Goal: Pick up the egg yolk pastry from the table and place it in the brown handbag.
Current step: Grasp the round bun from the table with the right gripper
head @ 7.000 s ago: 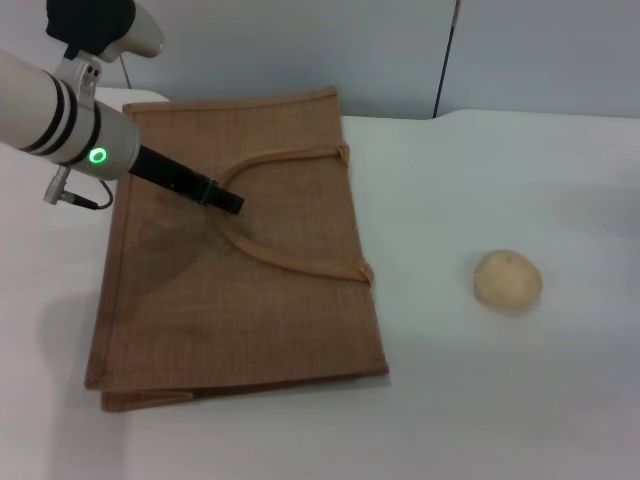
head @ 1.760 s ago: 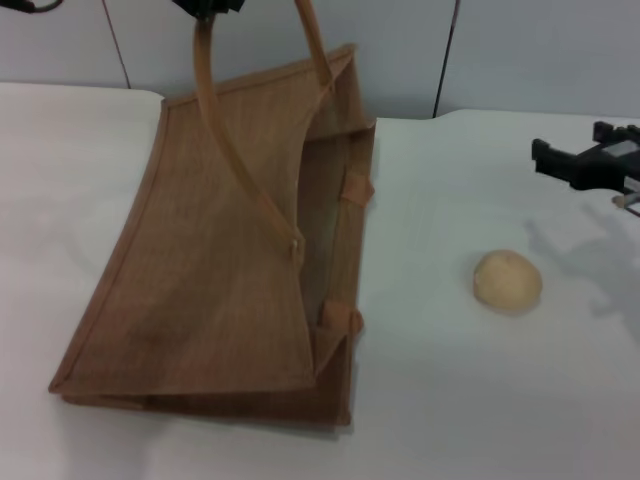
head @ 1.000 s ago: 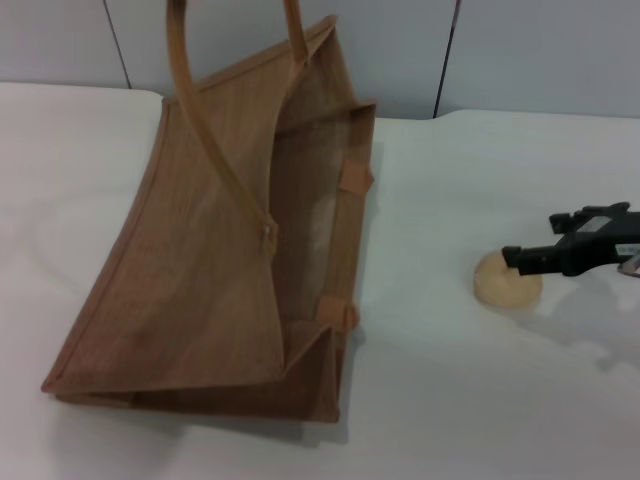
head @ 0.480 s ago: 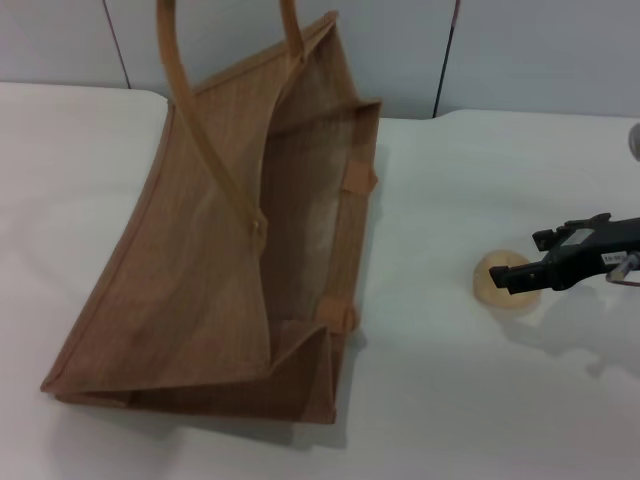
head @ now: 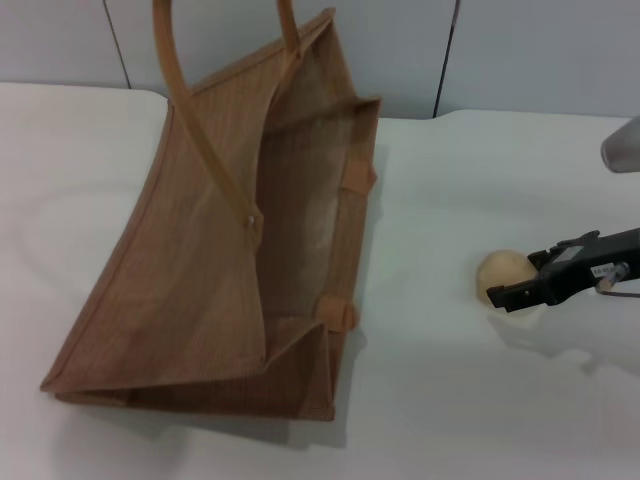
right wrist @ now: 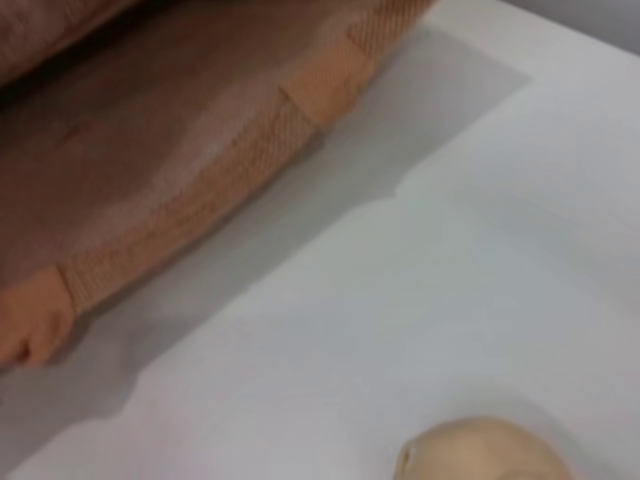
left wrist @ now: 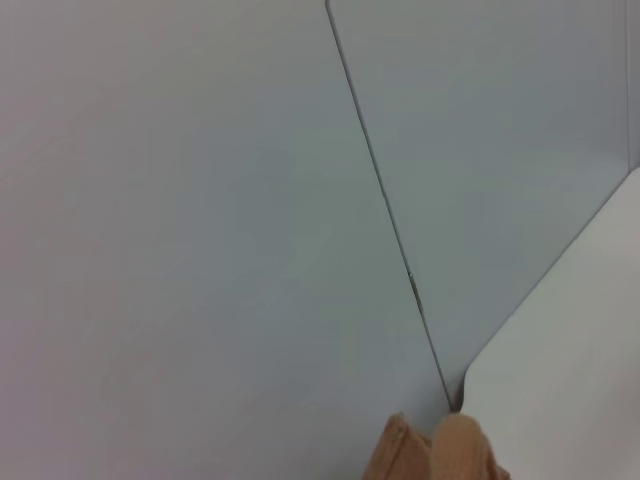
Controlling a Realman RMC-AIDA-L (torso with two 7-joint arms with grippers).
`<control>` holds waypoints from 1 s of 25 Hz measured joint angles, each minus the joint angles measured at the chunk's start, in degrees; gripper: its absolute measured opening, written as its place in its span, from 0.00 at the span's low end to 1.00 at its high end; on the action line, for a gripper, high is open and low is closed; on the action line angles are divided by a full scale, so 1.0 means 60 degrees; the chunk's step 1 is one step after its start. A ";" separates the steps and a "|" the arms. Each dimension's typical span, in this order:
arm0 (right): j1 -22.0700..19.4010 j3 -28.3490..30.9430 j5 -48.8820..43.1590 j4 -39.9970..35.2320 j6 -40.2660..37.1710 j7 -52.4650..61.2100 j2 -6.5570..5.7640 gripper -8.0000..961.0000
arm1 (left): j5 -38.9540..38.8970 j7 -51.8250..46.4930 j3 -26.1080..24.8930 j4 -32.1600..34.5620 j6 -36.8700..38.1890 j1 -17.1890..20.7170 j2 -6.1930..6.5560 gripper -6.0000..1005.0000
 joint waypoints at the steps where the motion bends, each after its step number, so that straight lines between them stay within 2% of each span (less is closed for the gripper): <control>1: 0.0070 0.0044 -0.0030 0.0090 0.0017 -0.0008 -0.0002 0.92 | 0.0000 0.0000 0.0001 0.0002 -0.0016 -0.0010 0.0001 0.13; 9: 0.0278 0.0137 -0.0070 0.0452 0.0486 -0.0029 0.0023 0.92 | 0.0000 0.0000 0.0013 0.0002 -0.0074 -0.0088 -0.0013 0.13; 21: 0.0308 0.0240 -0.0069 0.0528 0.0459 -0.0038 -0.0004 0.89 | 0.0000 0.0000 0.0029 0.0013 -0.0197 -0.0089 -0.0036 0.13; 25: 0.0370 0.0193 -0.0063 0.0718 0.0402 -0.0038 -0.0010 0.73 | 0.0000 0.0000 0.0029 0.0013 -0.0196 -0.0089 -0.0034 0.13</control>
